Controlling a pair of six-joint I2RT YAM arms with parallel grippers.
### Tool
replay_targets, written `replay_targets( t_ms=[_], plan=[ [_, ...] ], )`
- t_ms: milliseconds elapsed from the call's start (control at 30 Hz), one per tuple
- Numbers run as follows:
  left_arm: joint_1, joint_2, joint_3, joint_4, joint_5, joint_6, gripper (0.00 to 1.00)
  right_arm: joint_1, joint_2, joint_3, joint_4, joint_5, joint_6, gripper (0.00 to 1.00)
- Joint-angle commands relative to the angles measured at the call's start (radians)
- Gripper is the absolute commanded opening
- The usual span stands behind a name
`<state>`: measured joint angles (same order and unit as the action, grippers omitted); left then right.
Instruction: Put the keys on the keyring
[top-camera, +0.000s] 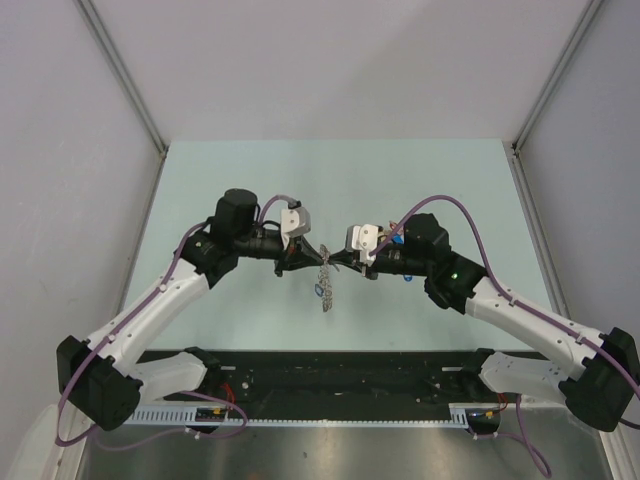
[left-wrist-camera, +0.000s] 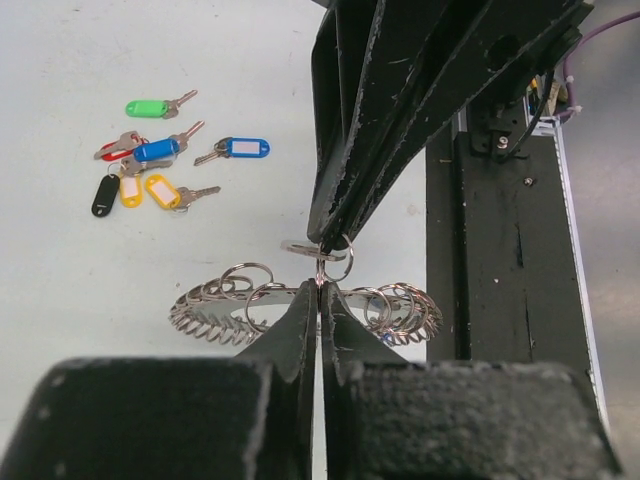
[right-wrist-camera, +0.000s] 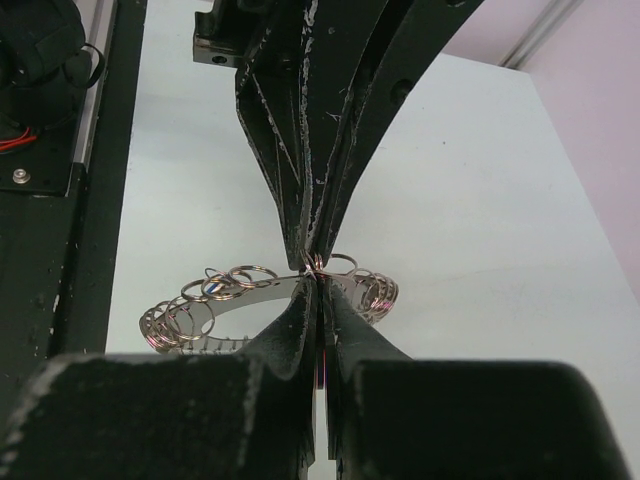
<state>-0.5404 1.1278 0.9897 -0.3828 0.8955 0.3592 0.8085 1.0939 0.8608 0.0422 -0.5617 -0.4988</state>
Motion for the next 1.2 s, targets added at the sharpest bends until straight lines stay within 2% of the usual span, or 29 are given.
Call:
replay_targets(
  t_ms=[0, 133, 300, 433, 800, 1100, 1167],
  plan=[
    [-0.006, -0.025, 0.015, 0.048, 0.005, -0.029, 0.00, 0.008, -0.014, 0.058, 0.028, 0.031, -0.015, 0.00],
    [0.005, -0.088, -0.029, 0.152, -0.079, -0.110, 0.00, -0.003, -0.037, 0.058, 0.002, 0.091, -0.020, 0.00],
    [0.022, -0.143, -0.098, 0.286, -0.113, -0.223, 0.00, -0.014, -0.042, 0.053, -0.010, 0.105, -0.021, 0.00],
    [0.037, -0.168, -0.118, 0.311, -0.133, -0.258, 0.00, -0.015, -0.042, 0.046, -0.019, 0.114, -0.023, 0.00],
    [0.042, -0.243, -0.273, 0.668, -0.201, -0.482, 0.00, 0.014, 0.017, 0.032, 0.051, 0.017, 0.038, 0.00],
    [0.042, -0.261, -0.304, 0.708, -0.222, -0.503, 0.00, 0.017, 0.011, -0.003, 0.142, 0.068, 0.097, 0.00],
    [0.042, -0.257, -0.304, 0.706, -0.214, -0.505, 0.00, 0.017, 0.003, -0.009, 0.154, 0.088, 0.106, 0.13]
  ],
)
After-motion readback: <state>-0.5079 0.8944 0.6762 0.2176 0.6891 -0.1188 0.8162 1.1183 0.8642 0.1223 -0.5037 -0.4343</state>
